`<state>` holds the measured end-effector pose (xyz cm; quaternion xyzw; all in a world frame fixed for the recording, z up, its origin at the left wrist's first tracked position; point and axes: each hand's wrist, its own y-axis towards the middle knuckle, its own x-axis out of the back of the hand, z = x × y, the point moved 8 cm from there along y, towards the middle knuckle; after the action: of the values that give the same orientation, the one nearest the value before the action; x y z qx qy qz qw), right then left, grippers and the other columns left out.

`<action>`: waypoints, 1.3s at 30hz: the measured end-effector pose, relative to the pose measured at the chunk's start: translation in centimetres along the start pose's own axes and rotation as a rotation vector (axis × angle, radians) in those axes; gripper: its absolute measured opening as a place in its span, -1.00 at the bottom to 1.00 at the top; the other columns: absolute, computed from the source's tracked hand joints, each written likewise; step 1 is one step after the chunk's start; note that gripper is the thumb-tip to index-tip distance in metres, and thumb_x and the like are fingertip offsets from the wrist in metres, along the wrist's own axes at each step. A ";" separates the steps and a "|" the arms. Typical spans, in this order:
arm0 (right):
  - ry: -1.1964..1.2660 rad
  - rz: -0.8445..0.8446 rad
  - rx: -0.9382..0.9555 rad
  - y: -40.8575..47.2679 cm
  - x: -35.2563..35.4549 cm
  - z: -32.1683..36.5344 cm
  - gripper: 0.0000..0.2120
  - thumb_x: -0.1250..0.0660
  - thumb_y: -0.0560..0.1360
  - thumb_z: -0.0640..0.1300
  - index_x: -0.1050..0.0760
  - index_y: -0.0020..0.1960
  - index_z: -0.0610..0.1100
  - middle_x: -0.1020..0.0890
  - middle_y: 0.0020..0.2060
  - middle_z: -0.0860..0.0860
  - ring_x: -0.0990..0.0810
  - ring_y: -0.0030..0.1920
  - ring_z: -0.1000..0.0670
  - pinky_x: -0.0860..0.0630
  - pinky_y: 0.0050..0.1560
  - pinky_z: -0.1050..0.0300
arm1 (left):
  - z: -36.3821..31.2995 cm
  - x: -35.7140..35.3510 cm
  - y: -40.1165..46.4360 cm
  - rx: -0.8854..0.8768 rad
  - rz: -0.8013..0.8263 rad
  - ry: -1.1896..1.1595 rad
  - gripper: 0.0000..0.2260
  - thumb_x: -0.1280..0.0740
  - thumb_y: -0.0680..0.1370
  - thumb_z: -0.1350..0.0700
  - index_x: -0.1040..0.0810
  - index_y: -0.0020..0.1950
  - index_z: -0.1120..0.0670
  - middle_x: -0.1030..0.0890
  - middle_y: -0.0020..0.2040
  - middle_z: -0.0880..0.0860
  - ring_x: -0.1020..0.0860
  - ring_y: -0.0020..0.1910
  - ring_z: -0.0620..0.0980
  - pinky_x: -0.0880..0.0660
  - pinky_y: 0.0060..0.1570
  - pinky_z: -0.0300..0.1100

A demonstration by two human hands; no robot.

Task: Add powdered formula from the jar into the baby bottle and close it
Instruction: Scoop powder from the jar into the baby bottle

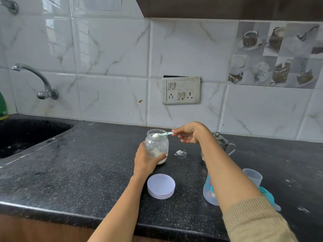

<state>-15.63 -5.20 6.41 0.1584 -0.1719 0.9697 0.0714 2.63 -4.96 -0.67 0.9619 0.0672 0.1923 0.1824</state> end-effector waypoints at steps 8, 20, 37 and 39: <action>0.069 -0.045 -0.001 -0.8 1.3 -0.1 -0.88 -0.40 0.49 -0.24 -0.53 -0.22 -0.19 -0.60 -0.61 0.02 -0.52 -0.35 0.14 -0.53 -0.27 0.24 | 0.0 -0.1 0.0 0.016 0.027 0.050 -0.22 -0.55 0.22 -0.19 -0.34 0.30 0.09 -0.49 0.27 0.05 -0.46 0.25 0.07 -0.46 0.17 -0.02; 0.240 -0.044 0.114 -6.3 6.5 0.4 -0.91 -0.40 0.48 -0.25 -0.55 -0.20 -0.21 -0.65 -0.54 -0.01 -0.57 -0.57 0.16 -0.58 -0.40 0.29 | -7.5 2.6 -4.5 -0.260 -0.222 -0.167 -0.12 -0.26 0.37 -0.30 -0.06 0.54 0.13 -0.19 0.53 0.08 -0.17 0.50 -0.01 -0.10 0.36 -0.28; 0.259 -0.167 0.074 -17.4 13.6 -9.3 -0.96 -0.42 0.45 -0.27 -0.58 -0.17 -0.23 -0.66 -0.51 -0.04 -0.57 -0.43 0.10 -0.59 -0.23 0.24 | -10.9 -7.8 -16.1 -0.092 0.324 -0.142 -0.19 -0.57 0.21 -0.18 -0.33 0.30 0.15 -0.48 0.27 0.08 -0.46 0.27 0.09 -0.46 0.09 -0.12; 0.269 -0.175 0.066 -17.7 13.5 -10.0 -0.97 -0.41 0.45 -0.29 -0.58 -0.17 -0.24 -0.65 -0.52 -0.05 -0.57 -0.40 0.09 -0.57 -0.14 0.22 | -10.3 -7.9 -16.1 -0.075 0.317 -0.108 -0.36 -0.57 0.25 -0.13 -0.38 0.16 0.12 -0.53 0.16 0.07 -0.51 0.09 0.01 -0.42 -0.06 -0.19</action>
<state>-27.74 15.96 7.49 0.0439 -0.1142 0.9773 0.1727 -9.67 11.70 -0.63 0.9619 -0.1025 0.1690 0.1887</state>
